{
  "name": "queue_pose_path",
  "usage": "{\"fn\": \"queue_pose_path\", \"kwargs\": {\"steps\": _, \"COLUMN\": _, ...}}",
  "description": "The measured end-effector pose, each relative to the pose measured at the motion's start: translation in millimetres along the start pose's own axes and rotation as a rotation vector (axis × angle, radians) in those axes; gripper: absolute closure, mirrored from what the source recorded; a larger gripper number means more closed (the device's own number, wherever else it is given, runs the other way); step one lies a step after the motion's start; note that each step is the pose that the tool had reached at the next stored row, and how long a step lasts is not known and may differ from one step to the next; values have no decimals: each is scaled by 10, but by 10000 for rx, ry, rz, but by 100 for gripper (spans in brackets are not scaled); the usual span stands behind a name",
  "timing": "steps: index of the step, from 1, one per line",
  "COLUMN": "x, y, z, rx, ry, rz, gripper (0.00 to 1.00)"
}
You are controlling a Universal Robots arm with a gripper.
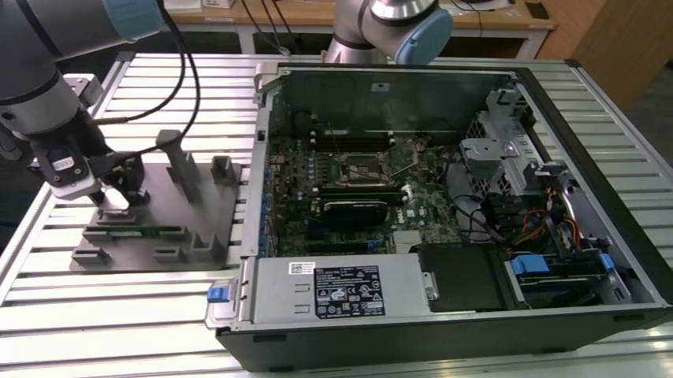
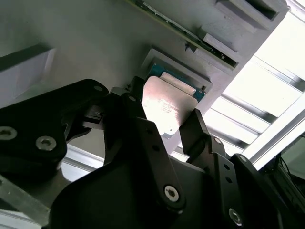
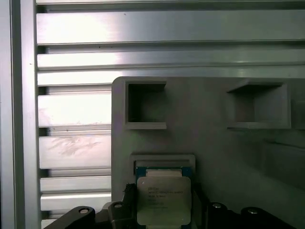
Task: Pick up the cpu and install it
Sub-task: 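Pick up the cpu and move it towards the insertion slot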
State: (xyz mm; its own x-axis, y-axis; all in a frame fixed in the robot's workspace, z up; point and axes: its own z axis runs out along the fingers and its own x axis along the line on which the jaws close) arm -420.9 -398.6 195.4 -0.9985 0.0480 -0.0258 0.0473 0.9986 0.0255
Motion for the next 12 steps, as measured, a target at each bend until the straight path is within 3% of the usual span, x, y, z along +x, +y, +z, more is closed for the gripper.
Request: {"fn": "queue_pose_path", "kwargs": {"steps": 12, "x": -6, "y": 6, "z": -216, "rx": 0, "ry": 0, "rz": -1, "gripper": 45}}
